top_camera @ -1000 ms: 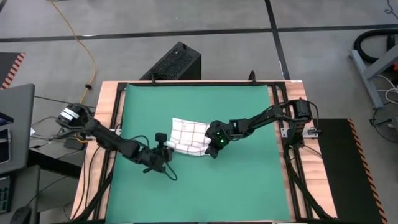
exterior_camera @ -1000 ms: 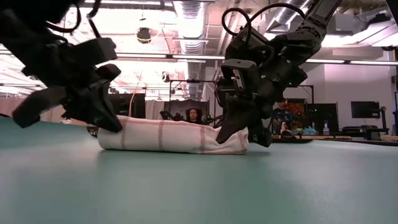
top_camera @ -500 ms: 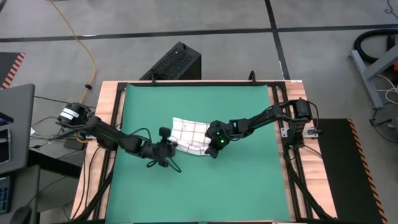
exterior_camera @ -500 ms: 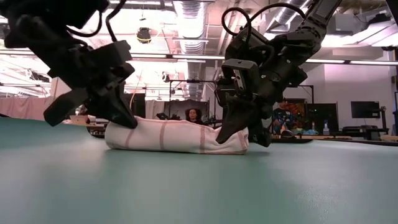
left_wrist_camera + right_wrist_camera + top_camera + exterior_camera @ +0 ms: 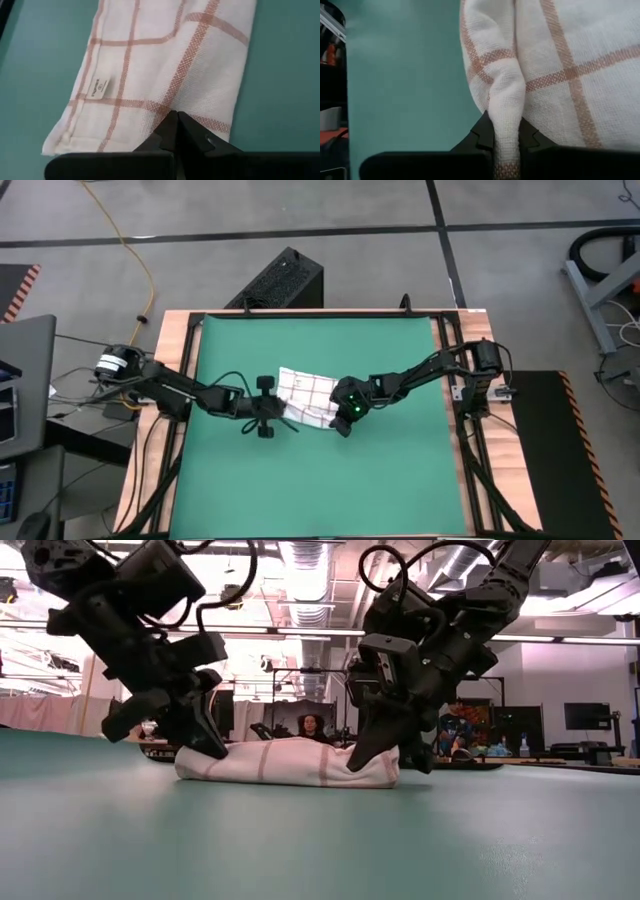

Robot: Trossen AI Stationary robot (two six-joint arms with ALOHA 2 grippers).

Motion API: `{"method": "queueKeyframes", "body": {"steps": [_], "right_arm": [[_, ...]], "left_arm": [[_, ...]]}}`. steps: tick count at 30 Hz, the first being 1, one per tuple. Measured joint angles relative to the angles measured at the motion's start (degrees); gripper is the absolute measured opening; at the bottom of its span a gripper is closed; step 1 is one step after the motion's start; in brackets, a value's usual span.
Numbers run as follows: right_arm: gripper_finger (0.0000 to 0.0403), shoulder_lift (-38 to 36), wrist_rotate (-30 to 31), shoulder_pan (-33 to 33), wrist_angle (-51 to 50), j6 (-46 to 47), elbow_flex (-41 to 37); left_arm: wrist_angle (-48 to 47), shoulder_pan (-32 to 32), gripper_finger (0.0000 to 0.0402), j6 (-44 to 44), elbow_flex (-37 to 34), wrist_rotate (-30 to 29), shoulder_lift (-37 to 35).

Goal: Roll towel
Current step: Roll the white towel

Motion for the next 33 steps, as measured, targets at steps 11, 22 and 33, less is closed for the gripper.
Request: {"method": "queueKeyframes", "body": {"steps": [11,22,33], "right_arm": [[0.0058,-1.0,3.4,0.7,2.2,-3.0,0.1],[0.0091,-2.9,4.6,1.9,1.2,-8.9,0.0],[0.0176,-12.8,16.2,1.5,-9.0,-14.9,-0.2]], "left_arm": [[1.0,1.1,0.0,-6.0,-3.8,0.9,-0.1],[1.7,1.1,0.0,-5.6,-3.8,1.2,0.0],[2.0,1.2,0.0,-5.1,-3.9,1.9,0.0]]}}
